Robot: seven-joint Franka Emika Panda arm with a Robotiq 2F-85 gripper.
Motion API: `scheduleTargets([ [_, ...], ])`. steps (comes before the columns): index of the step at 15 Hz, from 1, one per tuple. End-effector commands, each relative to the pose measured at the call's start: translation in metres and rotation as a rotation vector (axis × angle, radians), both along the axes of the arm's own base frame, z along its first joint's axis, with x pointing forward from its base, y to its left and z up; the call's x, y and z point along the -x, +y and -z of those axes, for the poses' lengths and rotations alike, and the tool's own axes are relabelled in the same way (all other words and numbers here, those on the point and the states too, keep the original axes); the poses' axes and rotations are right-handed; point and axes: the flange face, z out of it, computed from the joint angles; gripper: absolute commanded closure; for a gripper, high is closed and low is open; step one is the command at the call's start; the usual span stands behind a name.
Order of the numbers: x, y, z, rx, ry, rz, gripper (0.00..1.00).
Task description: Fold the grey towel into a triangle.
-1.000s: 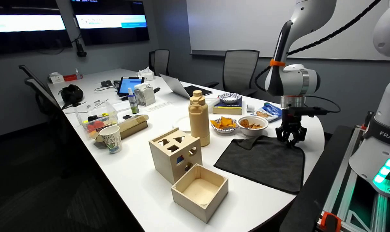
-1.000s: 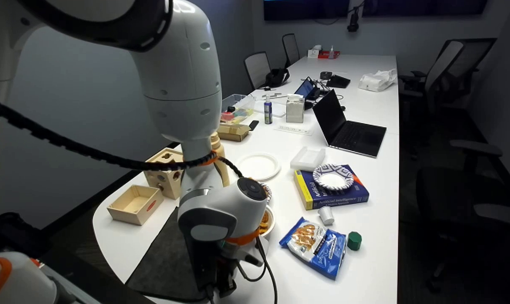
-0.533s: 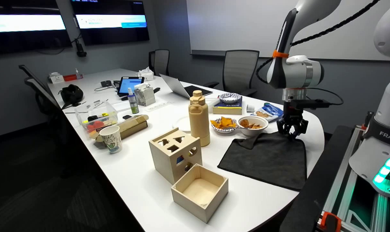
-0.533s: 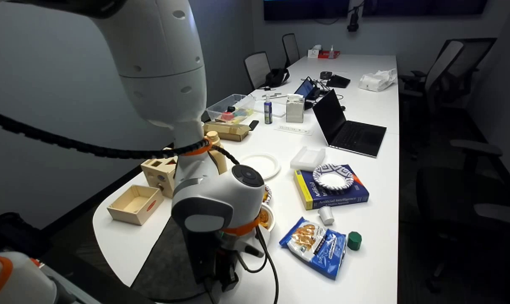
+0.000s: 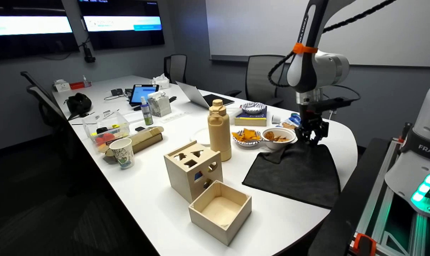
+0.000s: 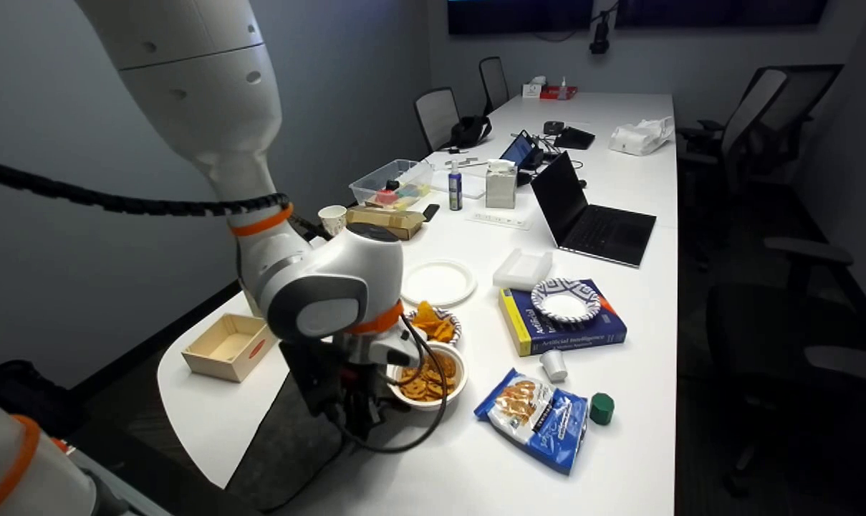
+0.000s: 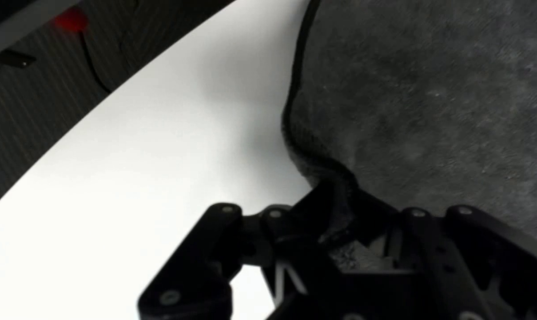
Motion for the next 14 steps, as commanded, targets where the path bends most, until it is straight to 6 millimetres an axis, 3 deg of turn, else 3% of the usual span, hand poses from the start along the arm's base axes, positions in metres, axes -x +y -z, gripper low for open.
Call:
scheduleTargets([
  [1,-0.028,0.058,-0.018,0.05,0.039,-0.097,0.97],
  [6,-0.064,0.124,-0.031,0.038,0.037,-0.218,0.97],
  [14,-0.09,0.17,-0.016,-0.049,-0.011,-0.33,0.97],
])
